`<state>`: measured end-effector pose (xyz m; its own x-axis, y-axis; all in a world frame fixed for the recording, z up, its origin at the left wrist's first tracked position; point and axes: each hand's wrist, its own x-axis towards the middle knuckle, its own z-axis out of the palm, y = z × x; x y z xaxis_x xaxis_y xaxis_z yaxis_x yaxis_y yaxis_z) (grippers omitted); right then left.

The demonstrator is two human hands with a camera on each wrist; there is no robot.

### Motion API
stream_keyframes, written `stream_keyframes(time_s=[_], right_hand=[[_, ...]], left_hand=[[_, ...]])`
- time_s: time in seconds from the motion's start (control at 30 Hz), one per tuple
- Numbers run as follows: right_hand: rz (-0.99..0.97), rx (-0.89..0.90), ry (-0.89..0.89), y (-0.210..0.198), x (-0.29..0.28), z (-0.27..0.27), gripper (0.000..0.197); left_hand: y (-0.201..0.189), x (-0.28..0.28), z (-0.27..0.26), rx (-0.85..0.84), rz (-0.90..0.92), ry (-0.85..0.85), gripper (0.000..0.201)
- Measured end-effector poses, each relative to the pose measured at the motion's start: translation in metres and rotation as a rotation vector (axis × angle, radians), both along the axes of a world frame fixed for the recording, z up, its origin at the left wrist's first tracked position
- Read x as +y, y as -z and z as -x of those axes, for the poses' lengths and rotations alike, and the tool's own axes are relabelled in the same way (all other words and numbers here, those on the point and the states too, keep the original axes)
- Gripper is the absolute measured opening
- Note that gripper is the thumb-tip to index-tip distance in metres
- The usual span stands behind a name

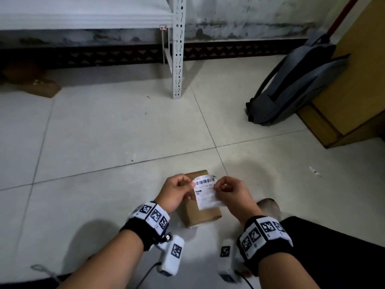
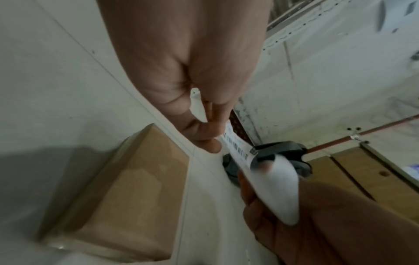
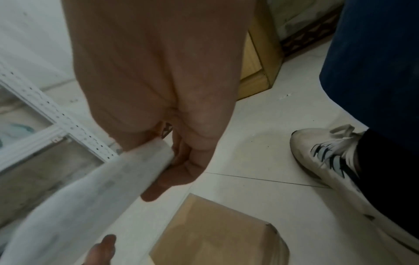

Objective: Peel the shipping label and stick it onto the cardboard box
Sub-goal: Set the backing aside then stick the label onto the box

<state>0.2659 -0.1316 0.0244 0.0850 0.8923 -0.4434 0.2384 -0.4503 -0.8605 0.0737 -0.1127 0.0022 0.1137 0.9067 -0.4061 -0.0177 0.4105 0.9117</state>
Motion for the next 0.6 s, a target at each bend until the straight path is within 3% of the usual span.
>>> stream_keyframes(time_s=[0.1, 0.2, 0.3, 0.47, 0.6], right_hand=[[0.087, -0.04, -0.209, 0.009, -0.002, 0.001, 0.047], [0.188, -0.174, -0.421, 0.024, 0.001, 0.006, 0.066], [0.17, -0.289, -0.555, 0.041, 0.013, 0.016, 0.065], [0.069, -0.392, -0.561, 0.054, 0.028, 0.023, 0.072], [0.02, -0.419, -0.566, 0.049, 0.036, 0.019, 0.083]], left_hand=[[0.01, 0.004, 0.003, 0.015, 0.063, 0.002, 0.008], [0.026, 0.014, 0.007, 0.067, 0.135, 0.034, 0.025], [0.04, 0.025, 0.012, 0.231, 0.209, 0.212, 0.011], [0.05, 0.045, 0.018, 0.383, 0.233, 0.147, 0.014], [0.06, 0.047, 0.015, 0.466, 0.143, 0.109, 0.02]])
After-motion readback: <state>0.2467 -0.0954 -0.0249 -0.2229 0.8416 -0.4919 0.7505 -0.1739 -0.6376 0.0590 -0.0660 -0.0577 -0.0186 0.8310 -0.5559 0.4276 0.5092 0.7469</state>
